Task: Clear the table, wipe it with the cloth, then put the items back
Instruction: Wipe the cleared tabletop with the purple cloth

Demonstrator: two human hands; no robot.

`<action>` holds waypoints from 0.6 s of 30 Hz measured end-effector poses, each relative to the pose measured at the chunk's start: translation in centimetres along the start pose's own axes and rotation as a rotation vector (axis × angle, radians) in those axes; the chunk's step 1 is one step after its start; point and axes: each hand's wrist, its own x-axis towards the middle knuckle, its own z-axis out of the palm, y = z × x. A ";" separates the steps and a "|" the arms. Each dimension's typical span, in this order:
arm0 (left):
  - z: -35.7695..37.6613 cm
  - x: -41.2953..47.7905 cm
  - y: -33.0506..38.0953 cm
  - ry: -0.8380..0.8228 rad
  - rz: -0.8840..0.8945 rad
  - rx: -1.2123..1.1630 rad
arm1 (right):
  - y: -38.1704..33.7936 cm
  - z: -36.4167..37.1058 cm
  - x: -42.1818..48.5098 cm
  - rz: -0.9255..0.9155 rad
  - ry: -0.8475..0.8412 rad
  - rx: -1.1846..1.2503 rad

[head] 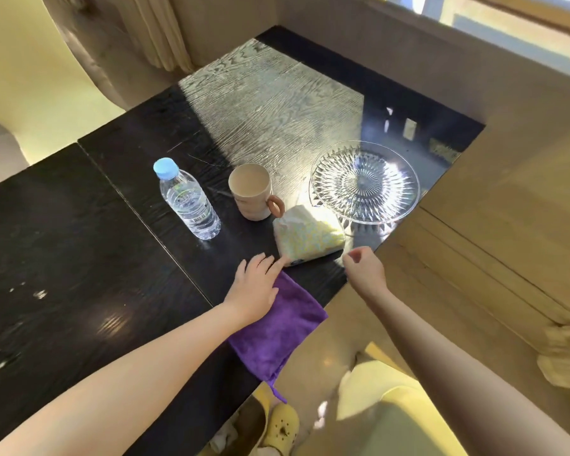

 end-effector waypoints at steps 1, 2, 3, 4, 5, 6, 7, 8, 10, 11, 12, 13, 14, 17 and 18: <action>0.1 -0.2 -0.5 -0.055 0.000 -0.017 | -0.2 0.7 -1.3 -0.060 -0.074 -0.091; 0.0 -0.5 -0.8 -0.075 -0.004 -0.040 | -0.4 1.5 -2.4 -0.111 -0.158 -0.171; 0.1 -0.7 -1.0 -0.075 -0.015 -0.070 | -0.6 2.3 -3.3 -0.154 -0.237 -0.247; 0.1 -0.8 -1.1 -0.068 -0.035 -0.117 | -0.7 3.2 -3.9 -0.173 -0.316 -0.322; 0.2 -0.9 -1.1 -0.073 -0.068 -0.192 | -0.7 4.1 -4.5 -0.192 -0.380 -0.397; 0.2 -1.1 -1.1 -0.089 -0.112 -0.290 | -0.7 5.0 -5.0 -0.206 -0.423 -0.469; 0.2 -1.2 -1.2 -0.106 -0.162 -0.394 | -0.7 5.7 -5.3 -0.225 -0.437 -0.529; 0.0 -1.3 -1.3 -0.125 -0.214 -0.485 | -0.8 6.3 -5.6 -0.232 -0.432 -0.563; -0.3 -1.4 -1.7 -0.181 -0.324 -0.625 | -1.2 7.1 -5.8 -0.217 -0.425 -0.540; -0.6 -1.5 -1.9 -0.213 -0.374 -0.697 | -1.5 7.2 -5.7 -0.197 -0.431 -0.493; -0.9 -1.8 -2.2 -0.239 -0.413 -0.774 | -1.9 7.2 -5.6 -0.173 -0.439 -0.434; -1.2 -2.1 -2.5 -0.246 -0.434 -0.853 | -2.3 7.1 -5.6 -0.166 -0.446 -0.380; -1.5 -2.3 -2.8 -0.236 -0.441 -0.934 | -2.7 7.1 -5.6 -0.171 -0.456 -0.336; -2.6 -3.9 -3.9 -0.159 -0.415 -1.138 | -3.9 7.0 -5.8 -0.211 -0.475 -0.266; -2.8 -4.6 -4.4 -0.133 -0.403 -1.184 | -4.4 7.1 -5.8 -0.228 -0.479 -0.251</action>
